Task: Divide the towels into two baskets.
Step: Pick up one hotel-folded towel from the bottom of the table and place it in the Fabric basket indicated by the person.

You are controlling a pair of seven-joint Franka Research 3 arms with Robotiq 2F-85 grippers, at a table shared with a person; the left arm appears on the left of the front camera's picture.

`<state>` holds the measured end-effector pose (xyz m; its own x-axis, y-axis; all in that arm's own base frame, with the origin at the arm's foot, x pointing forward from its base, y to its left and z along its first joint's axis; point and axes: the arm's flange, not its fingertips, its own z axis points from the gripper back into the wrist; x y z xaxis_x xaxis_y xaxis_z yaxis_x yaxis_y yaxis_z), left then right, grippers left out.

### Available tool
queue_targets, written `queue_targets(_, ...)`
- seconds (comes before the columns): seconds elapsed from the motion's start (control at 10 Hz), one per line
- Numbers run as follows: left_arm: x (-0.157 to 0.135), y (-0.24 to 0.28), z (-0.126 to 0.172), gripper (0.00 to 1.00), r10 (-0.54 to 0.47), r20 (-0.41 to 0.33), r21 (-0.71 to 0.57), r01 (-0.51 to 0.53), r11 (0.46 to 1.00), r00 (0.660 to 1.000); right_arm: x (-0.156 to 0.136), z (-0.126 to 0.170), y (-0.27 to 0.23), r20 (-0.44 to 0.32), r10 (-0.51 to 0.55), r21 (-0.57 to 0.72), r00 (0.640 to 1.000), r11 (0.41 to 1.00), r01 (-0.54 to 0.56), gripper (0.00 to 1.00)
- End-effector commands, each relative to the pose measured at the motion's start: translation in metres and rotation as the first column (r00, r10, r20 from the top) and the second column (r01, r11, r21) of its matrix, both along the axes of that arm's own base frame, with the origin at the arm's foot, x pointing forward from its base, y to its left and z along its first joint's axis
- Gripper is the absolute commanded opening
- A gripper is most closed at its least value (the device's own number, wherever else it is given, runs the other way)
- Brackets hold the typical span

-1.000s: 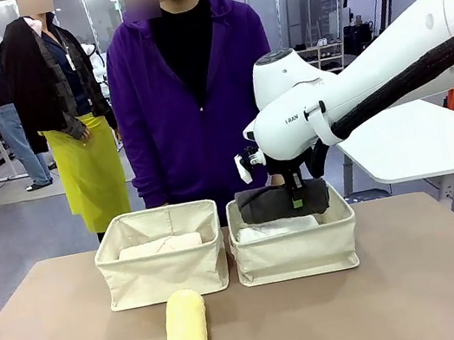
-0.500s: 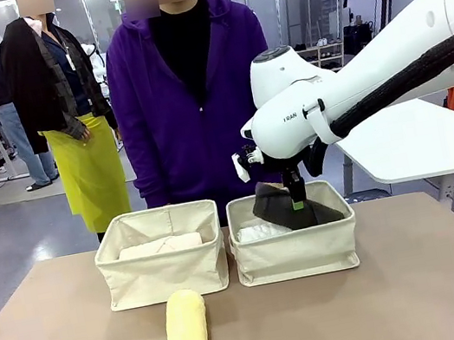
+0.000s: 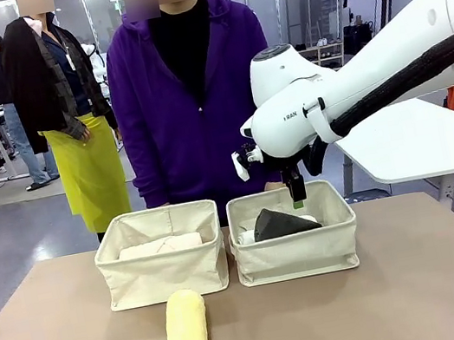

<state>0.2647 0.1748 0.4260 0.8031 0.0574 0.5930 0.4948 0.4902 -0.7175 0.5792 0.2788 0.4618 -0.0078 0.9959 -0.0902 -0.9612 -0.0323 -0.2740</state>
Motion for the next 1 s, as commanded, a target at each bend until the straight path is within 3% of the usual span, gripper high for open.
queue_targets(0.0,-0.002,0.002,0.002,1.0,-0.003,0.003,0.005,0.003,1.0,1.0,0.0,0.0,0.0,0.0,0.005,-0.002,1.0,1.0,-0.005,1.0)
queue_targets(0.6,-0.002,0.002,0.002,1.0,-0.003,0.003,0.005,0.003,1.0,1.0,0.0,0.0,0.0,0.0,0.005,-0.002,1.0,1.0,-0.005,1.0)
queue_targets(0.7,-0.002,0.002,0.002,1.0,-0.003,0.003,0.005,0.003,1.0,1.0,0.0,-0.001,0.0,-0.001,0.0,0.0,1.0,1.0,0.0,0.95)
queue_targets(0.9,-0.002,0.002,0.002,1.0,-0.003,0.003,0.005,0.003,1.0,1.0,-0.039,0.046,-0.004,-0.077,-0.015,-0.034,0.997,0.999,0.012,1.0)
